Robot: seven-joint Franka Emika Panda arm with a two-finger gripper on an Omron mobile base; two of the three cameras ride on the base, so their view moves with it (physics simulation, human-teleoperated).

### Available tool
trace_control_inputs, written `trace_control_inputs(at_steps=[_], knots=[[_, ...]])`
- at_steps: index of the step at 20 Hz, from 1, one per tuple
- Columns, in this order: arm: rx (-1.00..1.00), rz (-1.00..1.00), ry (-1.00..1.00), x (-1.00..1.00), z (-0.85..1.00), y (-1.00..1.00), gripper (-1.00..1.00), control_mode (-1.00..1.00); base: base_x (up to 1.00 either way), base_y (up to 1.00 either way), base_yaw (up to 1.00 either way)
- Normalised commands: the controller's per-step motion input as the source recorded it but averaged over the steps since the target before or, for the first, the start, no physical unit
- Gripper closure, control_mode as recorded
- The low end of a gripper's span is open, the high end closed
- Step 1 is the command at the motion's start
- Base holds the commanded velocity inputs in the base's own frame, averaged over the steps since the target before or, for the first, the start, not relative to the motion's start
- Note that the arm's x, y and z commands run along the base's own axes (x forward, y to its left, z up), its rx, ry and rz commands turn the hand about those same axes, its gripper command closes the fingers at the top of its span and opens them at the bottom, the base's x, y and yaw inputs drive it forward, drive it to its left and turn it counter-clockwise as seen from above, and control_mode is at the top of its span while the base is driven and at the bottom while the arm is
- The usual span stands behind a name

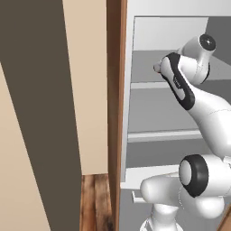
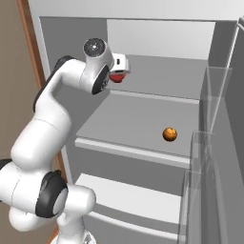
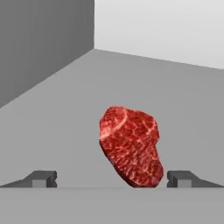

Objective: Open the fridge, remove the orange, lemon, and steak, and place them on any counter.

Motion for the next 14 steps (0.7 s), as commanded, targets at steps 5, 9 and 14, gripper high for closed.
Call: trace_control_inputs(at_steps=[5, 9, 14], knots=[[0.0, 0.0, 0.01, 0.02, -0.2, -0.12, -1.0, -1.0, 0.0, 0.0, 0.0], [0.0, 0.0, 0.04, 0.08, -0.27, 0.0, -1.0, -1.0, 0.0, 0.0, 0.0], [0.0, 0.0, 0.02, 0.37, -0.17, 0.0, -1.0, -1.0, 0.0, 0.0, 0.0]])
